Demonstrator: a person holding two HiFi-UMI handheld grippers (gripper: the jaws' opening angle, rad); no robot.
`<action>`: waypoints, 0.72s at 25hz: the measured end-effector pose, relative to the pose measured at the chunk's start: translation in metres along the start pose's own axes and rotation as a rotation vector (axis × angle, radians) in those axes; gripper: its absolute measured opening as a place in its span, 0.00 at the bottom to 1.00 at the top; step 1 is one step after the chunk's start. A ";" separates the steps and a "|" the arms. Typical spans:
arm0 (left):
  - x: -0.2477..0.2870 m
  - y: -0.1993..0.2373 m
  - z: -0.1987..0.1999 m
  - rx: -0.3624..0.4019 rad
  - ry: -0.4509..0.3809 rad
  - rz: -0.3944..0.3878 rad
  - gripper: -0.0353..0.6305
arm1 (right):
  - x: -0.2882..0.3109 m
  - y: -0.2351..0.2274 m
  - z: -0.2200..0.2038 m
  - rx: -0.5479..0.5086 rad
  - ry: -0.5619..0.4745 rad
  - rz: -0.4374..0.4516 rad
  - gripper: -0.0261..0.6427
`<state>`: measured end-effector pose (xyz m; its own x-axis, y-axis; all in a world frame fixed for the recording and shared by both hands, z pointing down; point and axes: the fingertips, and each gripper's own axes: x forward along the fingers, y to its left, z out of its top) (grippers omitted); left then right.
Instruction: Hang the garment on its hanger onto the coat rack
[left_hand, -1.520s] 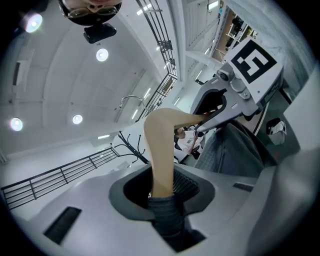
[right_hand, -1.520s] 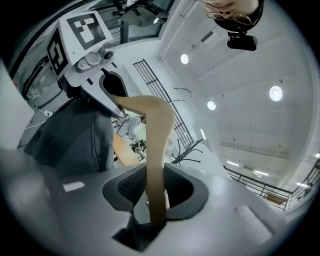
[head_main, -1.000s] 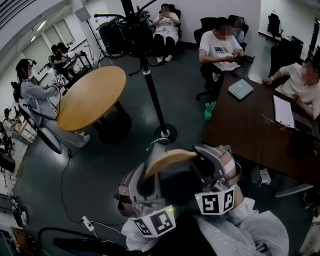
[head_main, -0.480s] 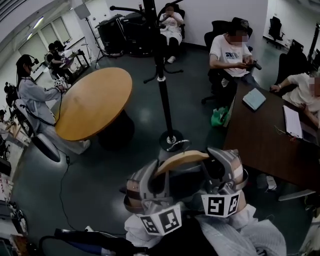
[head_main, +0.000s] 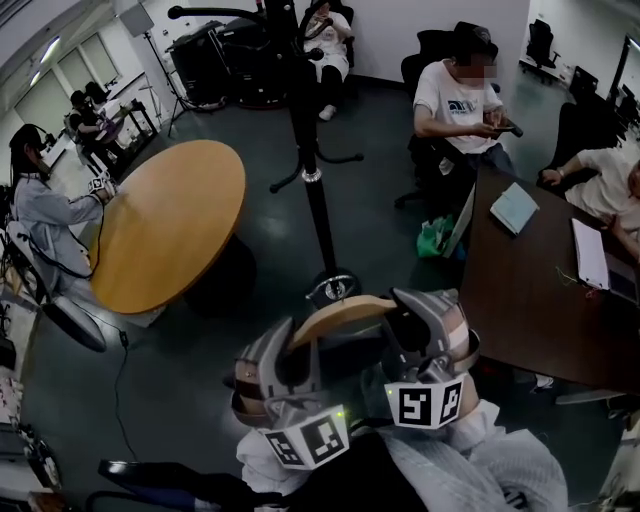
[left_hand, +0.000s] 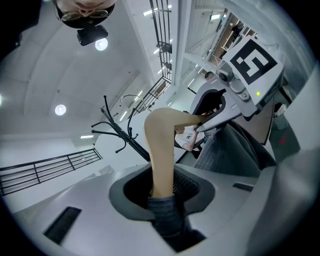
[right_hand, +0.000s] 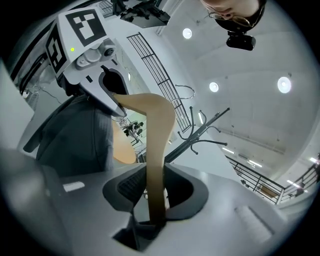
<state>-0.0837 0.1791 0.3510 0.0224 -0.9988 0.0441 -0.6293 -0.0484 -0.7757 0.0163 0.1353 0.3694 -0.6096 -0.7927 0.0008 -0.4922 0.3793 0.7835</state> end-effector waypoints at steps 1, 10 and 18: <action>0.016 0.005 -0.001 0.003 0.000 0.004 0.20 | 0.015 -0.007 -0.004 0.008 -0.010 -0.002 0.18; 0.150 0.042 0.001 0.005 0.007 0.036 0.20 | 0.141 -0.070 -0.042 0.035 -0.068 -0.013 0.19; 0.231 0.056 -0.005 -0.028 -0.017 0.014 0.20 | 0.210 -0.101 -0.068 0.010 -0.058 -0.039 0.19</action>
<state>-0.1177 -0.0544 0.3207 0.0262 -0.9994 0.0225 -0.6509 -0.0342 -0.7584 -0.0199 -0.1022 0.3329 -0.6246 -0.7782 -0.0656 -0.5221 0.3537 0.7761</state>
